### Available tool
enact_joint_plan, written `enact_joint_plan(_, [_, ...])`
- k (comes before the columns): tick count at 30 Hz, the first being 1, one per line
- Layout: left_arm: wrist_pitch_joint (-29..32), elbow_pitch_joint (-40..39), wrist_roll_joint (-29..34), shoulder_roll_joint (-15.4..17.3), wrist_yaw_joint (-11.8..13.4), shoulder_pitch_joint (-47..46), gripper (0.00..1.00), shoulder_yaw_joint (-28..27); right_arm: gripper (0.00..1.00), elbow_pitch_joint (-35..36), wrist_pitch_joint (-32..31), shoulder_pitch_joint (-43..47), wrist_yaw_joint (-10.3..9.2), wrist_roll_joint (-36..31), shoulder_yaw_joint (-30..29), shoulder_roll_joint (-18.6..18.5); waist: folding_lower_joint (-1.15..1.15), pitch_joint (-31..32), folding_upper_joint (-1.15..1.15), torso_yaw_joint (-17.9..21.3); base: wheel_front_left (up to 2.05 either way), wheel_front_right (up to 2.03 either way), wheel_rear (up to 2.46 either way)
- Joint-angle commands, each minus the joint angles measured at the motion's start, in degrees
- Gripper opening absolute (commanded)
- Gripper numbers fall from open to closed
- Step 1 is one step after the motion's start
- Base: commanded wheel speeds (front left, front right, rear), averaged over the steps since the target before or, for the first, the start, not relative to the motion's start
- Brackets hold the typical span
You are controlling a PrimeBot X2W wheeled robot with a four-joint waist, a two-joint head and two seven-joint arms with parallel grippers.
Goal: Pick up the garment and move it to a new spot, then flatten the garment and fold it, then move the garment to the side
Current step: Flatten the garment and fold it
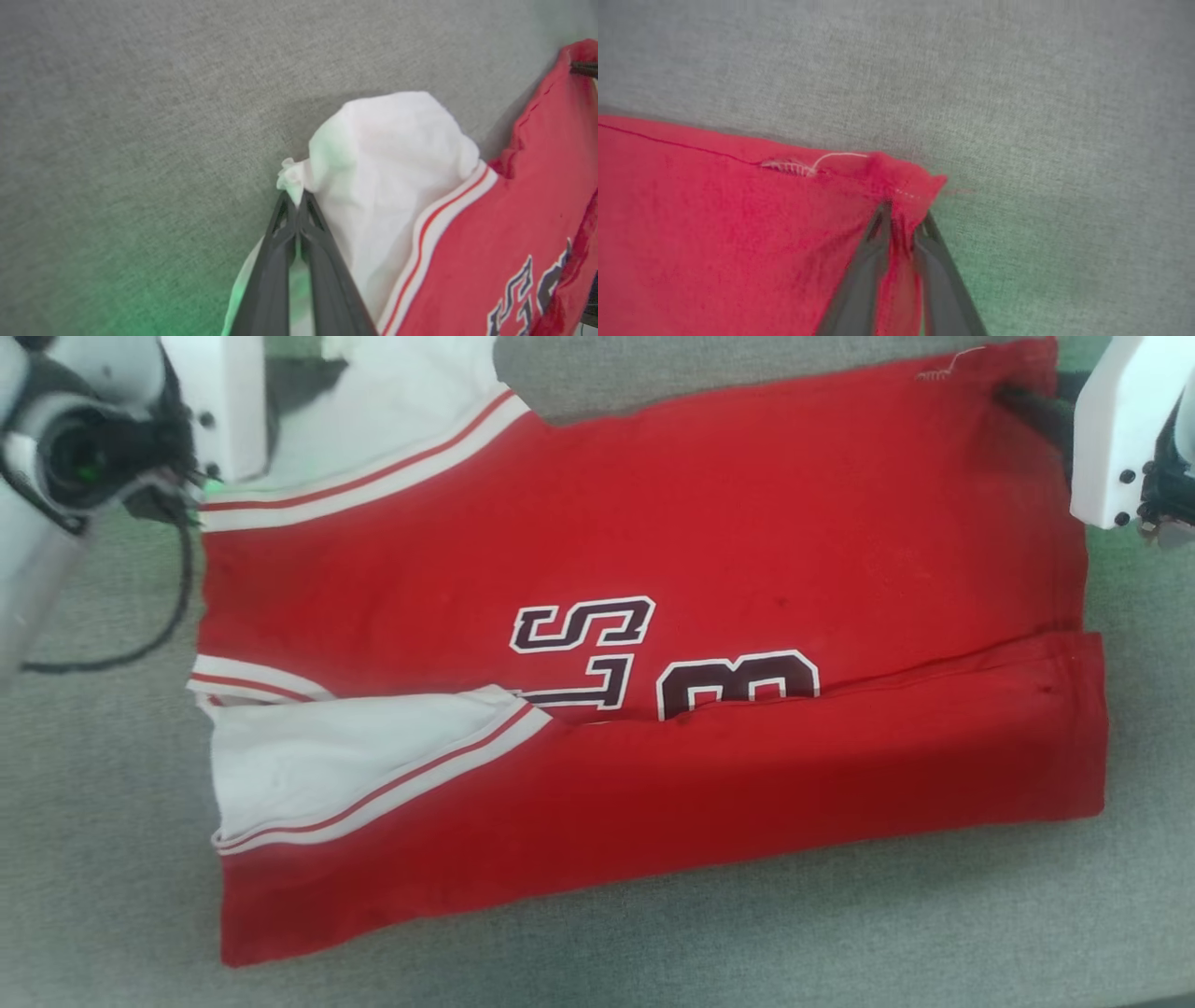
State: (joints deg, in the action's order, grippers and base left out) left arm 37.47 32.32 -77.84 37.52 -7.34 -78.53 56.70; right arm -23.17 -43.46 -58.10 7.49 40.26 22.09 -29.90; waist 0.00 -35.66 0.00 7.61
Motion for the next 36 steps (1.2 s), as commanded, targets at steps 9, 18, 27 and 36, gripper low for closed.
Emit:
enact_joint_plan(9, [-9.98, -9.88, -3.85, 1.46, -0.18, 5.42, 0.0, -0.6, 0.0, 1.75, 7.95, 6.19, 0.0, 2.74, -1.3, -4.54, 0.0, 9.36, 0.0, -3.8, 0.0, 0.0, 0.0])
enact_joint_plan(18, [-23.04, -28.53, -4.46, 11.83, -0.14, 18.53, 0.0, 1.43, 0.0, 12.36, 8.99, 22.58, 0.0, 7.31, -3.75, -11.4, 0.0, 17.24, 0.0, -7.16, 0.0, 0.0, 0.0])
enact_joint_plan(27, [-41.22, -40.6, -2.81, 20.13, -0.15, 37.22, 0.0, 4.66, 0.0, 21.5, 10.04, 43.19, 0.0, 9.42, -14.59, -13.55, 0.0, 18.78, 0.0, -9.97, 0.0, 0.0, 0.0])
enact_joint_plan(36, [-46.81, -35.42, 0.85, 16.51, 0.99, 44.28, 0.0, 8.69, 0.0, 26.31, 10.21, 52.92, 0.0, 5.59, -20.4, -7.8, 0.0, 17.09, 0.0, -9.99, 0.0, 0.0, 0.0])
